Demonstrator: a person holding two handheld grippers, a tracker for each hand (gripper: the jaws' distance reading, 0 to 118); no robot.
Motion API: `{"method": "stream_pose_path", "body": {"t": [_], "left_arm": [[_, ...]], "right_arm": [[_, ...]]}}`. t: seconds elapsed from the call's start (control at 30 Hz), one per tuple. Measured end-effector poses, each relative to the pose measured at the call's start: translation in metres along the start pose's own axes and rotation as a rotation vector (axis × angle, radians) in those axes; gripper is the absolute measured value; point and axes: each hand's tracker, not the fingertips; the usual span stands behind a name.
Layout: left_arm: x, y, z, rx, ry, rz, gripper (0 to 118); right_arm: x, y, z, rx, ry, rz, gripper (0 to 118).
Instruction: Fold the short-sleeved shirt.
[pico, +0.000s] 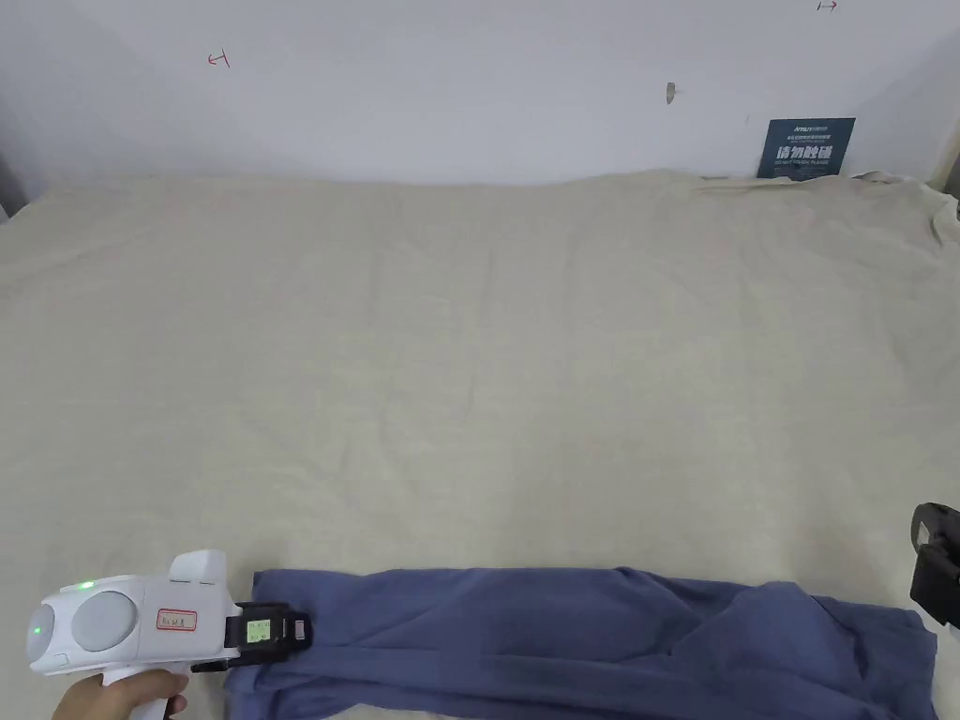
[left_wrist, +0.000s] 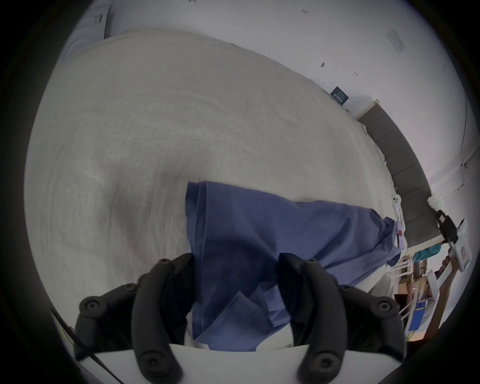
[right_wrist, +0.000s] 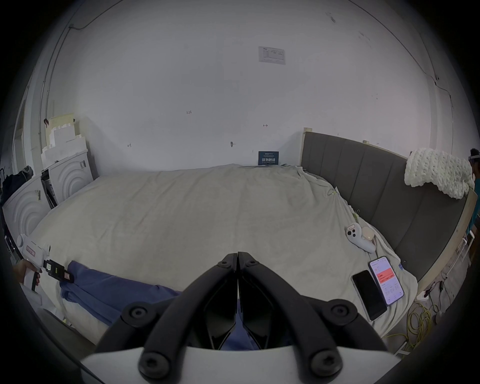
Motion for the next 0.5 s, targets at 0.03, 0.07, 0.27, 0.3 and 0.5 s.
{"method": "stream_pose_path", "body": {"t": [0.03, 0.07, 0.27, 0.3, 0.5], "left_arm": [[-0.001, 0.001, 0.001, 0.006, -0.003, -0.002, 22], [-0.002, 0.002, 0.001, 0.011, -0.012, 0.0, 20], [0.012, 0.001, -0.007, -0.006, -0.032, -0.036, 6], [0.012, 0.002, -0.005, 0.002, -0.027, -0.045, 5], [-0.008, 0.015, 0.027, 0.034, -0.062, 0.009, 4]], "right_arm": [[0.0, 0.0, 0.0, -0.002, 0.0, 0.0, 0], [0.0, -0.001, -0.001, -0.005, 0.0, 0.0, 0], [0.001, -0.004, -0.002, -0.019, 0.0, -0.006, 0], [0.001, -0.004, -0.001, -0.019, 0.001, -0.008, 0], [0.003, -0.001, -0.001, -0.017, 0.005, -0.005, 0]]}}
